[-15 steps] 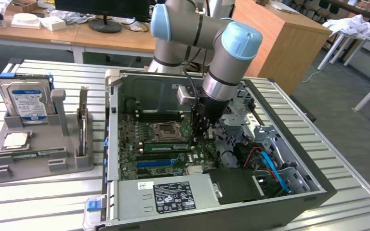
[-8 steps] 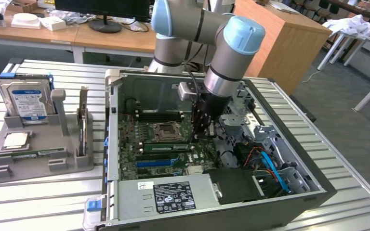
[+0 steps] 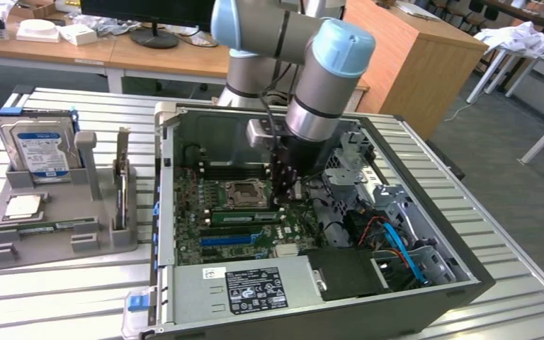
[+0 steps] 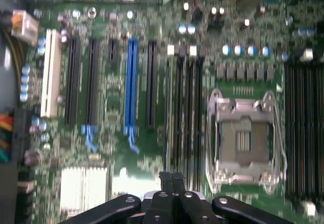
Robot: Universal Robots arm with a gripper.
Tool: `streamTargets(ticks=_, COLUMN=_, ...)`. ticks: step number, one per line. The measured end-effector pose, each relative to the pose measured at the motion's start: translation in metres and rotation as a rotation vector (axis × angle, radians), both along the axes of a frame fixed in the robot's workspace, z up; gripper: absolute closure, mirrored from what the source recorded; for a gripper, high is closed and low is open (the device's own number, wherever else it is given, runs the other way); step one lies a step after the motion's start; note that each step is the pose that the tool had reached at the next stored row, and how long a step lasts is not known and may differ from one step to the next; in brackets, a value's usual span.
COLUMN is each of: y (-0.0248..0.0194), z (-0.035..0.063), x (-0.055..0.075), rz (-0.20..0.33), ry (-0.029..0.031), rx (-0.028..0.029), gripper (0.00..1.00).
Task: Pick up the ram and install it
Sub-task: 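Press down the ram until it locks into place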
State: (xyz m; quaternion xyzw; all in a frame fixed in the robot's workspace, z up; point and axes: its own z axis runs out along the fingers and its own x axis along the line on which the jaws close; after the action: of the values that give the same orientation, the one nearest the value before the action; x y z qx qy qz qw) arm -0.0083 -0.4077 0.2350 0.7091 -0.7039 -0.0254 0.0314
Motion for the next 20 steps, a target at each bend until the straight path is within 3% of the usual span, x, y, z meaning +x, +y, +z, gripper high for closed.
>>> streamTargets(ticks=20, y=-0.0006, z=-0.0048, x=-0.09, rz=0.0, ry=-0.001, rx=0.0002, gripper=0.9)
